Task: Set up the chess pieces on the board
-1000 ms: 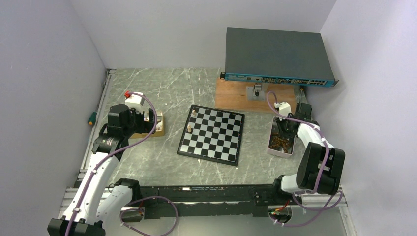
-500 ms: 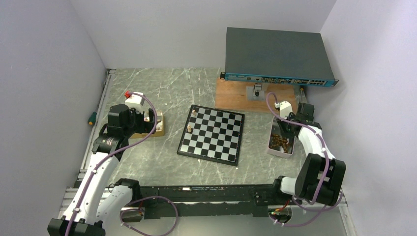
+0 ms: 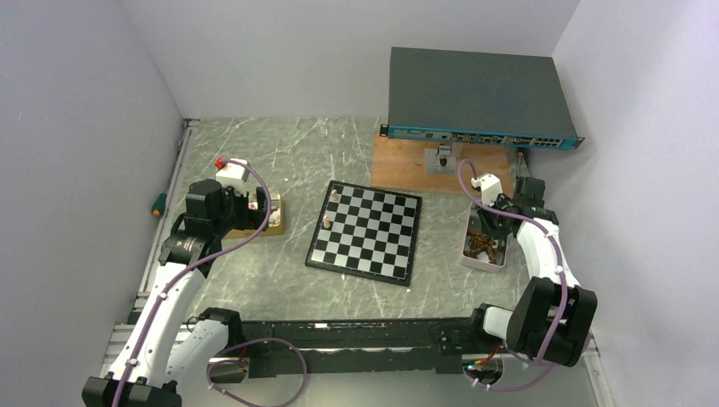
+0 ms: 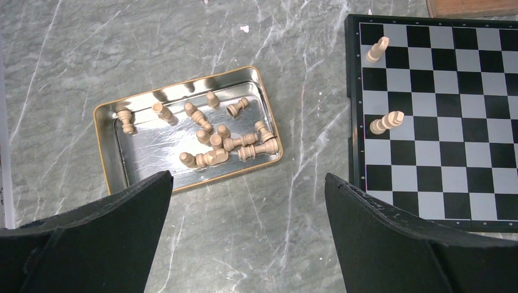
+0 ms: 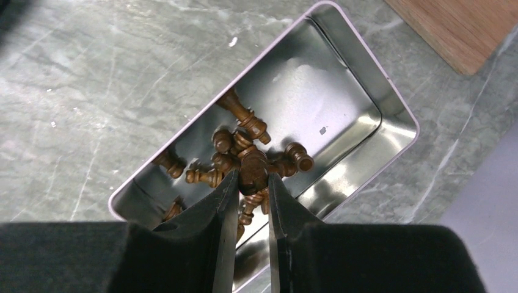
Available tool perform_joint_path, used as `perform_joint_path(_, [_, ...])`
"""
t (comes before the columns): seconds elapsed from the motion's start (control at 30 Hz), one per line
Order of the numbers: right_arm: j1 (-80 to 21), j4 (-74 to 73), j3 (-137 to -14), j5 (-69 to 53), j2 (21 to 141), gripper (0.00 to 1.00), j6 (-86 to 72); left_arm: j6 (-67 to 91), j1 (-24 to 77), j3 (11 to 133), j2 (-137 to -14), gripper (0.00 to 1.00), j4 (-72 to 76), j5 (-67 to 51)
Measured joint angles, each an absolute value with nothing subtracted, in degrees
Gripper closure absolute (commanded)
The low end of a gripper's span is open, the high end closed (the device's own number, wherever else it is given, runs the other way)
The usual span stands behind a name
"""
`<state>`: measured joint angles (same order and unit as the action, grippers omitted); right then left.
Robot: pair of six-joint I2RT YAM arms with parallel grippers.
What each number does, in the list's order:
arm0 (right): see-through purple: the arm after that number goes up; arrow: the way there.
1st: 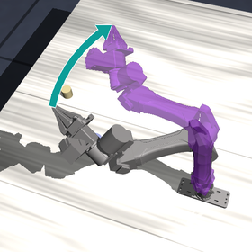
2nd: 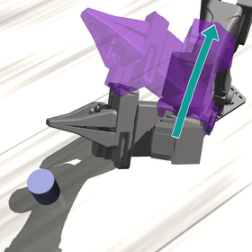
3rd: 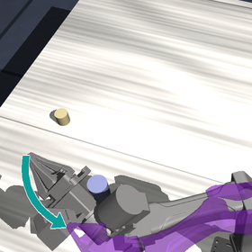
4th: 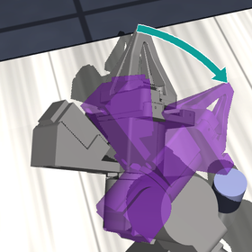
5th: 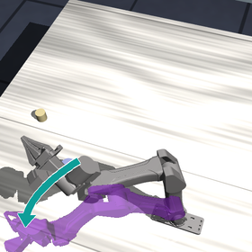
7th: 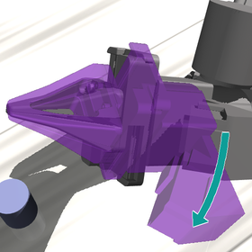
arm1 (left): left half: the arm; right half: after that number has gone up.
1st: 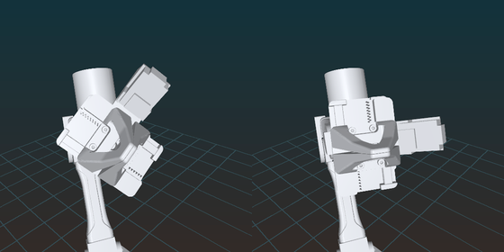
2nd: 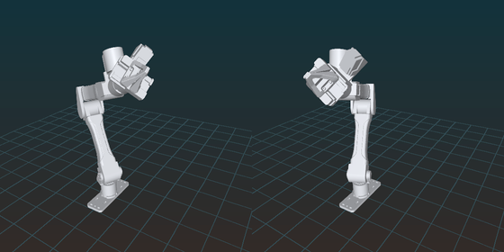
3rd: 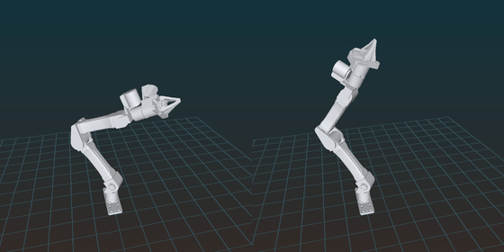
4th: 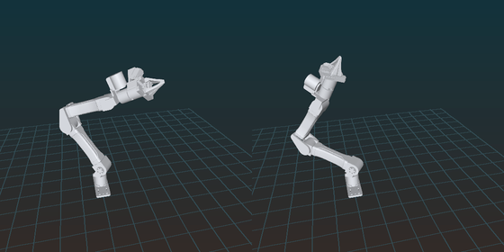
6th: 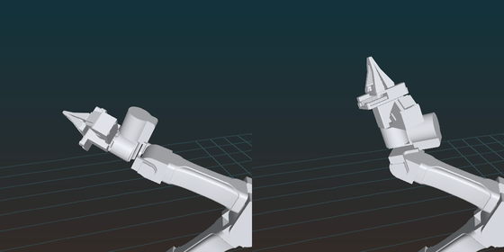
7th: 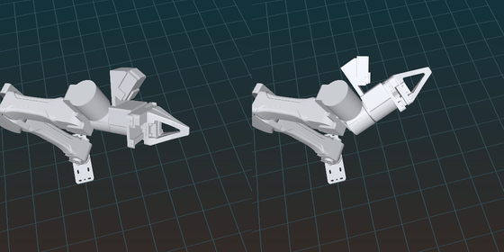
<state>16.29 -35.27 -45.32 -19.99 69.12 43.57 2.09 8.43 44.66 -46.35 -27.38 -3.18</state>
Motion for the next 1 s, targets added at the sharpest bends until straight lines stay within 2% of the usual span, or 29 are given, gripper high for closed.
perform_joint_path(0.33, [12.88, -46.37, -53.39, -31.53, 66.78, 0.94, 48.47, 2.09, 8.45, 44.66, -46.52, 0.00, -27.38, -3.20])
perform_joint_path(0.57, [-2.07, -49.25, -57.25, -32.69, 69.38, 0.93, 48.97, 1.89, 8.45, 44.66, -47.07, 0.00, -27.38, -3.22])
perform_joint_path(1.0, [-21.30, -48.84, -60.88, -30.30, 79.83, 0.93, 50.11, -0.64, 7.92, 44.25, -47.16, 0.00, -27.20, -3.68])
